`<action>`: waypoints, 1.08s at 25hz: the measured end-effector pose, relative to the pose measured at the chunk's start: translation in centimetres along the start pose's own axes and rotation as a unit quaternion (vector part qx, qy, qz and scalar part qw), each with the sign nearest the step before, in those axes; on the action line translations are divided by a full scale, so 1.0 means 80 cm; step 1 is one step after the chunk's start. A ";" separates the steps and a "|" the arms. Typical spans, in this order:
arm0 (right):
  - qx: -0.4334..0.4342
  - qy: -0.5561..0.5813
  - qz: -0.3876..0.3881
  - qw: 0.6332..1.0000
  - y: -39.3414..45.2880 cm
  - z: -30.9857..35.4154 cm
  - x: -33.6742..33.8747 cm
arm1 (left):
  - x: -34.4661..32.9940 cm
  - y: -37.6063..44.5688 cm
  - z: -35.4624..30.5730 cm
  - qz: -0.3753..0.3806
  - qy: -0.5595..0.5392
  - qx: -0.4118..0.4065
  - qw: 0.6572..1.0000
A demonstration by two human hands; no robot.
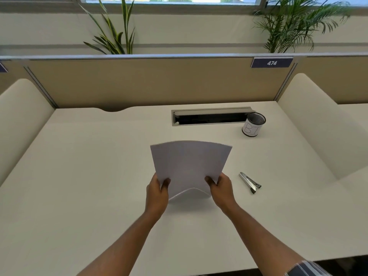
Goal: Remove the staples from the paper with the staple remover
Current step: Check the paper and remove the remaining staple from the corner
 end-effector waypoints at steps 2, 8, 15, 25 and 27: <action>0.005 0.026 0.003 1.000 0.003 0.004 0.009 | 0.006 0.006 -0.011 -0.004 0.005 -0.001 1.000; -0.017 0.131 0.094 0.987 0.019 0.009 0.033 | 0.023 0.019 -0.003 0.124 -0.045 0.063 0.989; -0.062 0.201 0.028 0.977 0.019 -0.002 0.070 | 0.032 0.017 0.010 0.077 -0.079 0.087 0.990; -0.195 -0.358 -0.107 0.907 -0.007 -0.130 0.144 | 0.040 0.010 0.023 0.044 -0.144 0.085 0.985; -0.203 -0.344 -0.103 0.911 -0.006 -0.140 0.146 | 0.038 0.009 0.019 0.045 -0.137 0.083 0.986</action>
Point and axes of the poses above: each hand's wrist, its own y-axis towards the middle knuckle, its own x-axis out of the back of the hand, z = x × y, the point moved 3 cm from there along y, towards the middle knuckle, and after that the axes turned 13 degrees about z, right-handed, at the moved point
